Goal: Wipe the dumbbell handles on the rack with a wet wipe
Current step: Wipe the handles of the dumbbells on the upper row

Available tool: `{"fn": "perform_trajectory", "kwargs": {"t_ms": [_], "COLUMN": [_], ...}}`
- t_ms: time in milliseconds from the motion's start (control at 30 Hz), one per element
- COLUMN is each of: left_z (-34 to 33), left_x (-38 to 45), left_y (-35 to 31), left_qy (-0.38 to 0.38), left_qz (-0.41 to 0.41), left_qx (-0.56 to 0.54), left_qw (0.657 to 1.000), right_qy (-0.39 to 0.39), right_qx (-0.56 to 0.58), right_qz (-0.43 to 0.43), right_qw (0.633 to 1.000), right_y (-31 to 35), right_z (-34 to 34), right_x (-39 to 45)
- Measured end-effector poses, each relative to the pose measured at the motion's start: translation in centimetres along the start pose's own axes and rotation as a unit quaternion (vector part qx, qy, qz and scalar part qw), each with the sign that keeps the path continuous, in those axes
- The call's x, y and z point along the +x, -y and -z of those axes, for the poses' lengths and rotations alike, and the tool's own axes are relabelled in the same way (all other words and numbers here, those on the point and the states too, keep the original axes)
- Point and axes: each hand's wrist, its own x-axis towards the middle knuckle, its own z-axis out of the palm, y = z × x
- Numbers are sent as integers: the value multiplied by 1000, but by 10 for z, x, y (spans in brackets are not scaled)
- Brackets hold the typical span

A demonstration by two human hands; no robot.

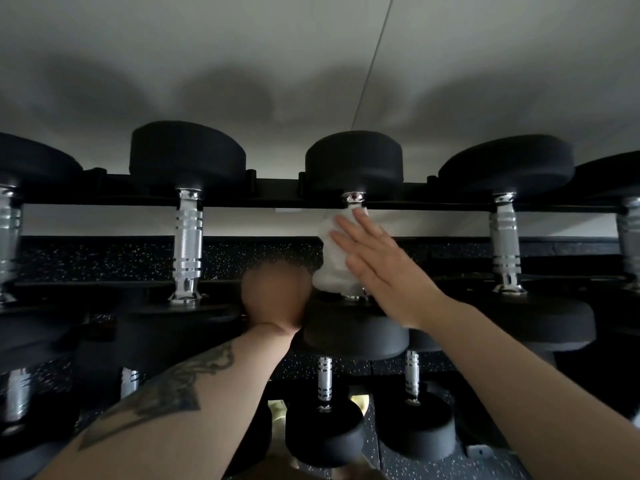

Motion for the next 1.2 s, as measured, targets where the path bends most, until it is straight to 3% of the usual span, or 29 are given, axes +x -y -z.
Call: {"fn": "perform_trajectory", "kwargs": {"t_ms": [100,167,267,333,400,433,567,600,667,700,767,900,933,1033,1167,1200], "left_z": [2,4,7,7,6,5,6,7,5,6,6,6,7,8,9,10], "left_x": [-1,-2,-2,-1,-3,-4,-3,-3,-3,-3,-1,-2,-2,-1,-1,-2], "left_y": [0,1,-1,-1,-1,-1,-1,0,1,1,0,1,1,1,0,1], "left_qy": [-18,-4,23,27,40,50,69,66,61,69,79,83,86,110,101,98], "left_qz": [-14,-33,-30,-21,-21,-19,-21,-26,-34,-33,-17,-15,-14,-5,-5,-8], "left_qx": [12,31,46,49,53,59,67,63,44,33,17,-3,-7,-15,-4,3], "left_qw": [1000,999,998,998,998,997,995,995,997,997,997,996,996,994,995,995], "right_qy": [40,46,-7,-36,-74,-85,-120,-131,-131,-121,-113,-103,-100,-120,-123,-108], "right_qx": [95,248,354,466,549,557,518,545,650,672,640,401,369,382,535,528], "right_qz": [-99,-197,-237,-246,-302,-328,-338,-348,-388,-388,-408,-384,-365,-358,-397,-398], "right_qw": [990,947,905,849,776,758,777,752,640,619,641,825,849,844,735,742], "right_y": [1,6,2,-4,-2,-2,7,5,0,0,3,3,1,2,2,3], "right_z": [-2,-4,-6,5,10,9,12,15,19,20,17,6,6,17,18,16], "right_x": [-19,-18,3,15,29,35,36,41,51,55,56,37,36,51,66,59]}}
